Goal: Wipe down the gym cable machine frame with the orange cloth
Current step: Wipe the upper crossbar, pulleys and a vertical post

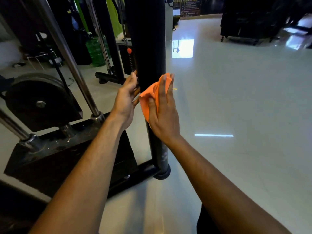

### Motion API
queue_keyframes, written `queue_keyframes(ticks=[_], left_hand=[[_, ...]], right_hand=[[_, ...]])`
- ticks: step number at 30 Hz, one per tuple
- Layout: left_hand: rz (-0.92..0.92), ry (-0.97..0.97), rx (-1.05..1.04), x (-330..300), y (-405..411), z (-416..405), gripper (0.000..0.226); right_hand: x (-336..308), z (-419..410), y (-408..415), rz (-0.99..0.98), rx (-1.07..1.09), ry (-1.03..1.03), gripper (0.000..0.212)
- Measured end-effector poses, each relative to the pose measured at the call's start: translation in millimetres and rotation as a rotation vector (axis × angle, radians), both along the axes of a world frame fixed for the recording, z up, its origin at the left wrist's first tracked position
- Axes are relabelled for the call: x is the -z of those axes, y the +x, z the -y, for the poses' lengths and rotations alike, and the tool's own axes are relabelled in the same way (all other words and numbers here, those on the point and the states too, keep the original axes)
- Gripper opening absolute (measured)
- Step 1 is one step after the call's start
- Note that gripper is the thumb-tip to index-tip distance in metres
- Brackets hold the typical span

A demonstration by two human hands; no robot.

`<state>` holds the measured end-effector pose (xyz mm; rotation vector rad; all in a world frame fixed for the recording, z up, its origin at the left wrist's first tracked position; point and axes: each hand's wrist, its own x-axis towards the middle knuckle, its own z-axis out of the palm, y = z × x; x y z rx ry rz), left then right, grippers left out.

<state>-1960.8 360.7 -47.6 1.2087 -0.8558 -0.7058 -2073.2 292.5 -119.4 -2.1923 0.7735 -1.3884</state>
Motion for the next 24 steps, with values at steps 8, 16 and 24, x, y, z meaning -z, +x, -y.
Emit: queue_keyframes(ticks=[8,16,24], left_hand=[[0.036,0.072,0.016,14,-7,-8,0.045],[-0.024,0.105,-0.011,37,-16,0,0.027],[0.025,0.051,-0.016,63,-21,6,0.049]], right_hand=[[73,-19,-16,-0.141,-0.016,0.016,0.092],[67,-8,-8,-0.112,0.015,0.001,0.082],[100,-9,-9,-0.075,-0.007,0.051,0.08]])
